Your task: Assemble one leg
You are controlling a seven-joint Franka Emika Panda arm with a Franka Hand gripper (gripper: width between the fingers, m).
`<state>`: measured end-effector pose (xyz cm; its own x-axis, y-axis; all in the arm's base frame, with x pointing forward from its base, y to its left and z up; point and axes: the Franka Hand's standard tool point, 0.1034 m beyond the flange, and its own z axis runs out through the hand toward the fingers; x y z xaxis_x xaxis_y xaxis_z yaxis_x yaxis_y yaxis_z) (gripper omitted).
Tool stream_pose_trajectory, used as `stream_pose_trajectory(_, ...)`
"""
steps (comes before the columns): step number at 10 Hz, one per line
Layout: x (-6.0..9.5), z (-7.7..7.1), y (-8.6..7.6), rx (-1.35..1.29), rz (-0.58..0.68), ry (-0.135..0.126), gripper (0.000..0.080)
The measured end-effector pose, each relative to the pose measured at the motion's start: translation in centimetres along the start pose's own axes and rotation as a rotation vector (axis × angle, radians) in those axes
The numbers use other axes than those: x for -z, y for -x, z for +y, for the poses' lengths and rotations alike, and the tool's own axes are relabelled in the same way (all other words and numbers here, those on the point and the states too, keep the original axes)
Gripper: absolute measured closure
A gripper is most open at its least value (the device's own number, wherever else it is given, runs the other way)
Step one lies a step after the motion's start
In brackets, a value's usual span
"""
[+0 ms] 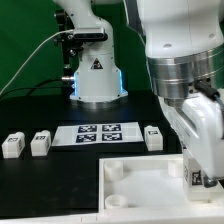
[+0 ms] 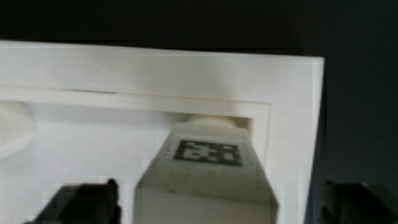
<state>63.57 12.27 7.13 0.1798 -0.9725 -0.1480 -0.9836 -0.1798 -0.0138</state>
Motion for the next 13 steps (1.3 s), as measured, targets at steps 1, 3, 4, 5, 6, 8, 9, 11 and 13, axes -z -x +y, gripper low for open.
stream_pose_trajectory(1, 0.0, 0.0, 0.2, 0.216, 0.014, -0.002, 0.0188)
stream_pose_trajectory(3, 0.0, 0.0, 1.2, 0.505, 0.041, 0.007, 0.0152)
stream_pose_trajectory(4, -0.1, 0.0, 1.2, 0.619, 0.041, 0.010, 0.0152)
stream_pose_trajectory(5, -0.1, 0.0, 1.0, 0.727, 0.042, 0.013, 0.0150)
stream_pose_trajectory(6, -0.1, 0.0, 0.9, 0.868, 0.044, 0.019, 0.0150)
stream_pose_trajectory(8, 0.1, 0.0, -0.1, 1.222, 0.060, 0.041, 0.0150)
stream_pose_trajectory(9, 0.2, -0.1, -0.6, 1.283, 0.060, 0.043, 0.0150)
stream_pose_trajectory(11, 0.3, -0.1, -1.4, 1.493, 0.066, 0.047, 0.0150)
stream_pose_trajectory(13, 0.3, -0.2, -1.2, 1.486, 0.072, 0.049, 0.0150)
